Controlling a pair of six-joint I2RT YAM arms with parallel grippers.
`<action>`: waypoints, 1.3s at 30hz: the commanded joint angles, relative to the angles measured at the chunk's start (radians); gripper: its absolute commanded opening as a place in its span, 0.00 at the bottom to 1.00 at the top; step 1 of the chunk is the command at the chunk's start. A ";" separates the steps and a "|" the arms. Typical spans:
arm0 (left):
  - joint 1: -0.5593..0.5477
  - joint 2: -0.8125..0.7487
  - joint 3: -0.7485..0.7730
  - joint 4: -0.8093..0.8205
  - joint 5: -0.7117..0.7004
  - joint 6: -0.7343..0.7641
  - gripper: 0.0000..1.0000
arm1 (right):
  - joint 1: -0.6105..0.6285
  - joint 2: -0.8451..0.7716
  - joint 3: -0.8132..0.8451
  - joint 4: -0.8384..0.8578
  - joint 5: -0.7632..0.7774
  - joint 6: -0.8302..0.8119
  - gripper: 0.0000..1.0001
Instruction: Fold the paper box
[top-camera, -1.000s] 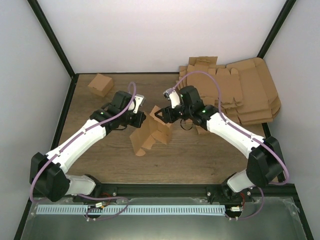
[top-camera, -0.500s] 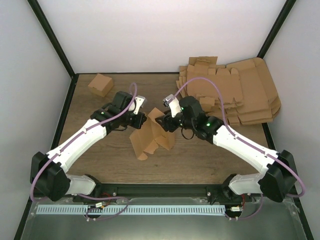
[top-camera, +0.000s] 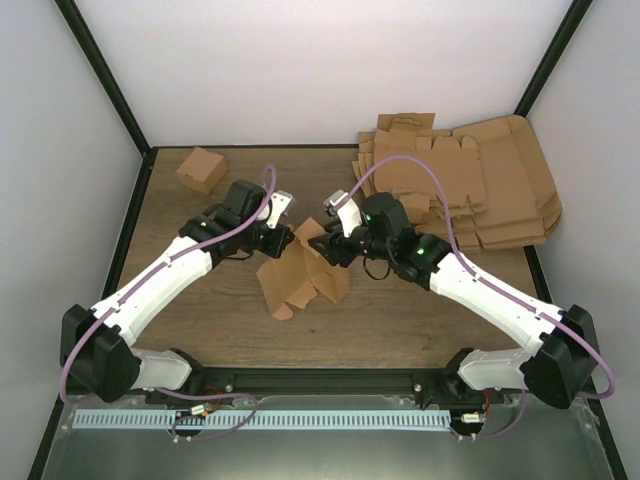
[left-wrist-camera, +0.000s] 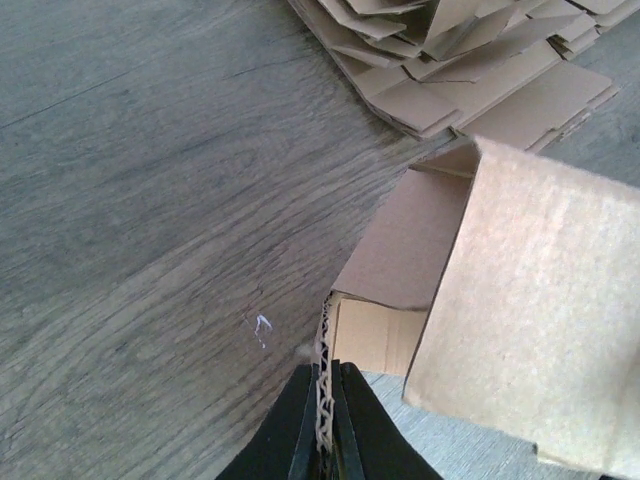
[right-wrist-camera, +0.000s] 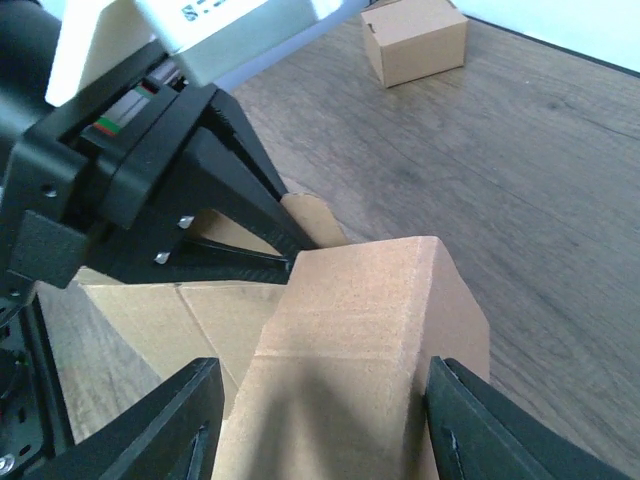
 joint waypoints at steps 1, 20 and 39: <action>-0.003 -0.011 0.025 0.000 0.022 0.022 0.04 | 0.011 -0.003 -0.003 0.010 -0.072 -0.013 0.58; -0.005 -0.017 0.044 -0.031 0.062 0.019 0.04 | 0.013 0.009 -0.043 -0.076 -0.006 0.005 0.44; -0.011 0.037 0.179 -0.207 0.103 0.023 0.04 | 0.047 0.097 0.090 -0.143 0.330 -0.099 0.51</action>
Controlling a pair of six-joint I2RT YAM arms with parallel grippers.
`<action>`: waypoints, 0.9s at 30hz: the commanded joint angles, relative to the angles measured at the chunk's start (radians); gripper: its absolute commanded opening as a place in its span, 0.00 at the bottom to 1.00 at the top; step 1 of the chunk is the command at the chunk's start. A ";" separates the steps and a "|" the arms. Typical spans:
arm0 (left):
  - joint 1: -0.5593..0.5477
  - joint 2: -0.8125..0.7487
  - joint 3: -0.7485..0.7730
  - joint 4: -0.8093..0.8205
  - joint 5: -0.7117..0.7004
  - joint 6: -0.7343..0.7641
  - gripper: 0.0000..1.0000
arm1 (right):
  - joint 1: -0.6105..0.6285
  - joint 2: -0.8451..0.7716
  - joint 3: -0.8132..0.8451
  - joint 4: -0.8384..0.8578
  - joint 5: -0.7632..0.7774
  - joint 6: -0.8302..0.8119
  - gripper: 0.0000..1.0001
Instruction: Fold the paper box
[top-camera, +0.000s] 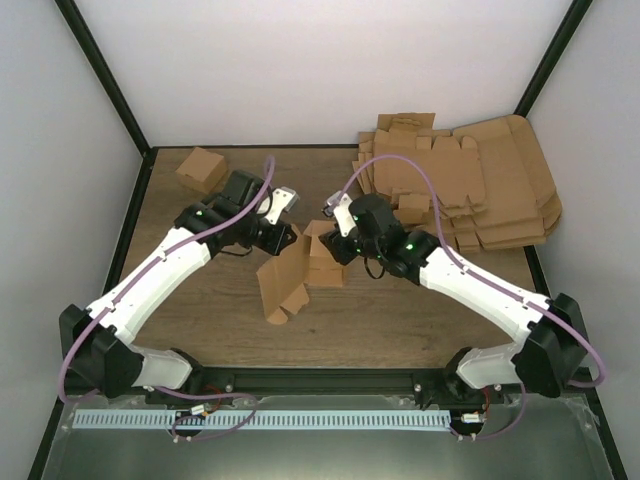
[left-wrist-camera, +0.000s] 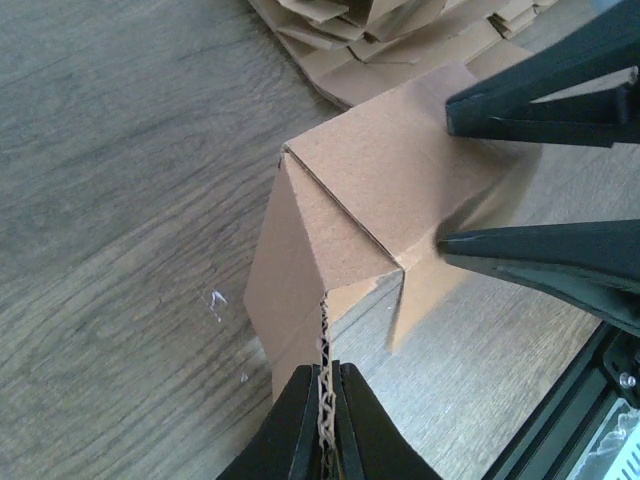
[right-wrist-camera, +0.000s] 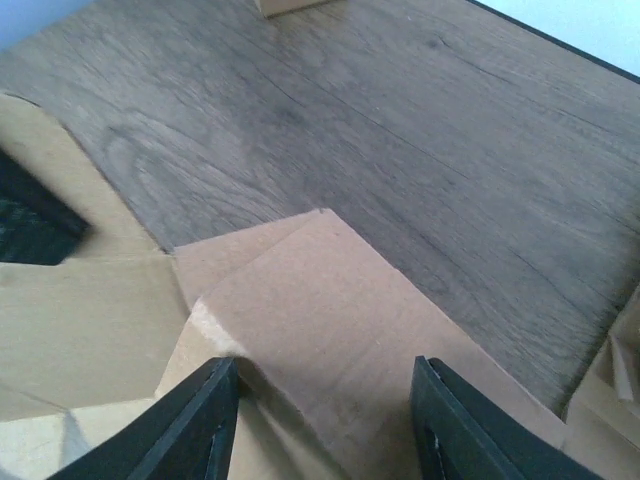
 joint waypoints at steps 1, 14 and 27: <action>-0.005 0.016 0.033 -0.029 0.025 0.010 0.04 | 0.040 0.053 0.059 -0.039 0.132 -0.055 0.52; -0.006 0.080 0.089 -0.082 0.018 0.045 0.04 | 0.082 0.071 0.018 -0.021 0.161 -0.135 0.65; -0.007 0.112 0.109 -0.101 -0.014 0.072 0.04 | 0.080 0.027 -0.025 -0.027 0.370 -0.050 0.84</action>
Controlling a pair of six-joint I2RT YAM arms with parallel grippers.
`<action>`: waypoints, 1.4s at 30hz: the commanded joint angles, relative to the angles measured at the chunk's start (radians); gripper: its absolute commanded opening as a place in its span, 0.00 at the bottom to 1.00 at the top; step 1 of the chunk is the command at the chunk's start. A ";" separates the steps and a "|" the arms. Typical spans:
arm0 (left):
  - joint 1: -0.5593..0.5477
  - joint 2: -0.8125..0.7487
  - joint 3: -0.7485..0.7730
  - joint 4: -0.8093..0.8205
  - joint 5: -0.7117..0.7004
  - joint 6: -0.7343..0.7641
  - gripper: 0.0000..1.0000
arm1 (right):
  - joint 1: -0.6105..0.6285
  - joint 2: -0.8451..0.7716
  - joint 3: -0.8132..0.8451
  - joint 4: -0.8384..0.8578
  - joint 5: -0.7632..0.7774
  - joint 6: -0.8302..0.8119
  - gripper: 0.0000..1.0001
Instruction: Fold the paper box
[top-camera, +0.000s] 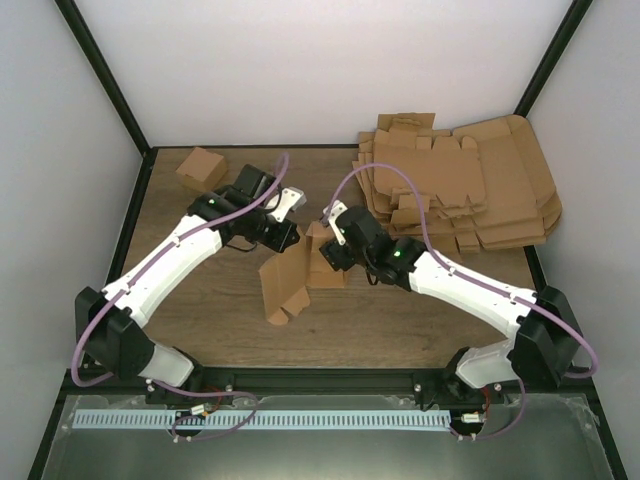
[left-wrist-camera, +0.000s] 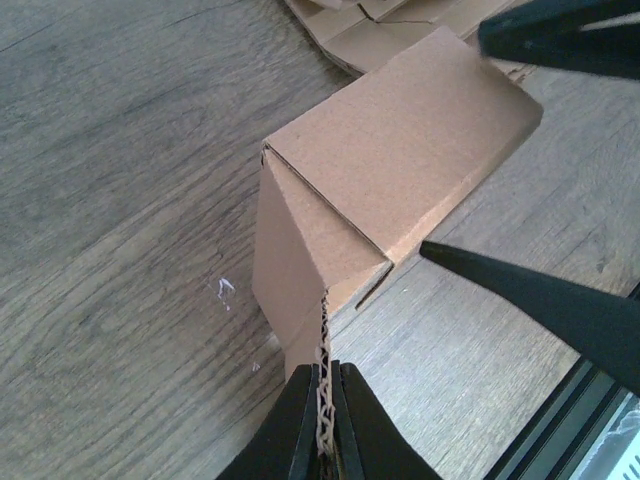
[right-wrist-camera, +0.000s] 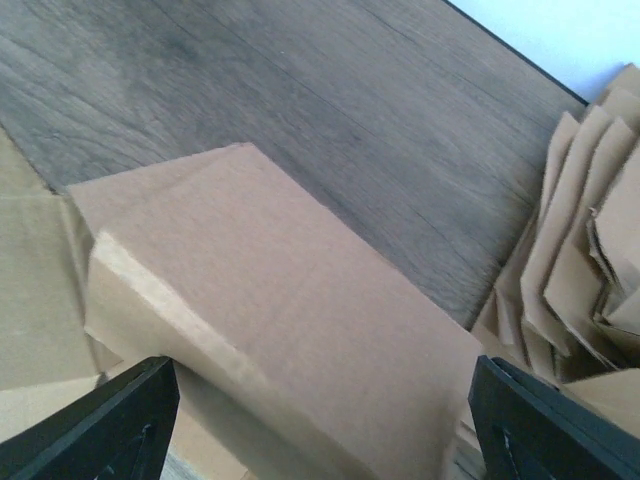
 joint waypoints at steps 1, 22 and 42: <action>-0.004 0.012 0.028 -0.022 -0.010 0.022 0.04 | 0.005 -0.034 -0.005 -0.011 0.080 0.038 0.85; -0.010 0.051 0.063 -0.004 0.106 0.043 0.04 | 0.005 0.065 0.040 0.019 0.024 0.033 0.77; -0.025 0.050 0.078 0.068 0.181 -0.047 0.04 | 0.023 0.047 -0.001 0.066 0.059 0.055 0.55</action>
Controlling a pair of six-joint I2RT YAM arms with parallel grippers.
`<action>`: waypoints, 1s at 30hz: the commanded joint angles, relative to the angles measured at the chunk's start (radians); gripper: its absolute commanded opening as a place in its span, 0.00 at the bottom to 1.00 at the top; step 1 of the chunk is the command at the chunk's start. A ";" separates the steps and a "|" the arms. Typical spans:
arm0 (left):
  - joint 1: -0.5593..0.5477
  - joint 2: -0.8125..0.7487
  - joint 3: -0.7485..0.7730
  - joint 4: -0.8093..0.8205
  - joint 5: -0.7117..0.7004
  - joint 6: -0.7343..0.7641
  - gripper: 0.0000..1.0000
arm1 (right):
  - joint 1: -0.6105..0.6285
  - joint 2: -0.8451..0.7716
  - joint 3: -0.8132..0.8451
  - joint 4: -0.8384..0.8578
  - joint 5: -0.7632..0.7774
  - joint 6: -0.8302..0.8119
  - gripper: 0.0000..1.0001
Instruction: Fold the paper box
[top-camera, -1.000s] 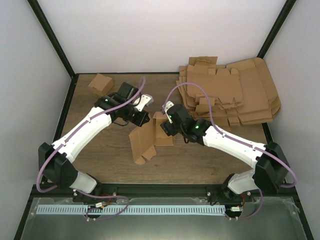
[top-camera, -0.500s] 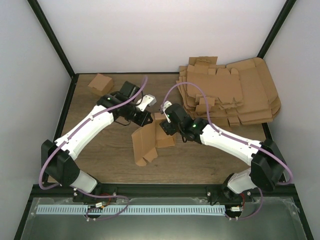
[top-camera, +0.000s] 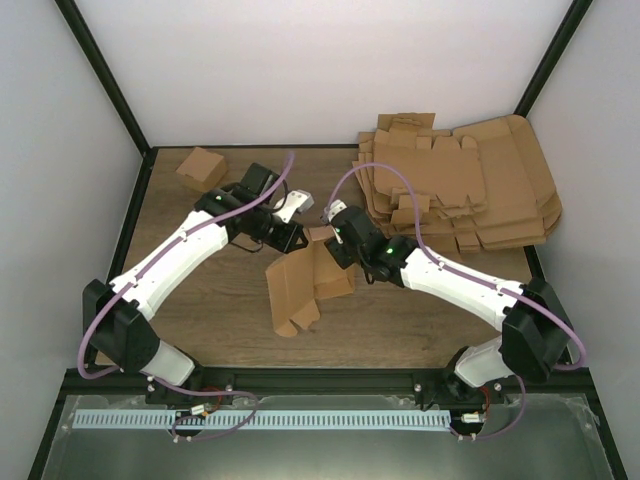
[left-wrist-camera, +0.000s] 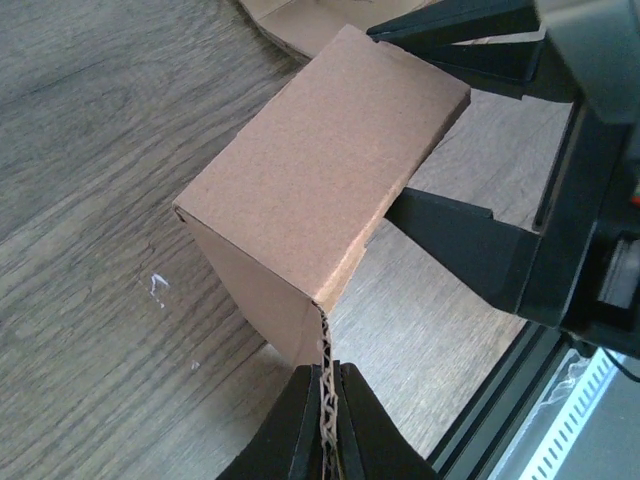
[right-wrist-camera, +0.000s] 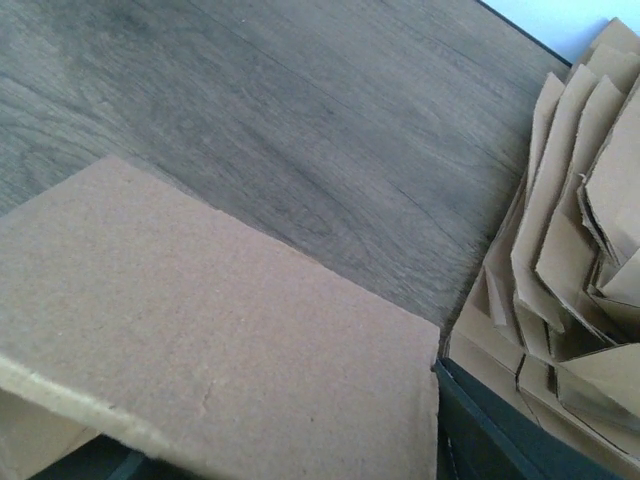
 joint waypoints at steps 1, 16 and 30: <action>-0.012 0.006 0.048 0.101 0.092 -0.045 0.04 | 0.046 -0.010 -0.016 0.079 0.037 0.003 0.53; -0.011 0.079 0.124 0.038 0.100 -0.047 0.04 | 0.186 -0.036 -0.147 0.280 0.129 -0.083 0.44; -0.011 0.168 0.152 -0.030 0.116 0.039 0.04 | 0.252 -0.162 -0.254 0.308 -0.001 -0.002 0.44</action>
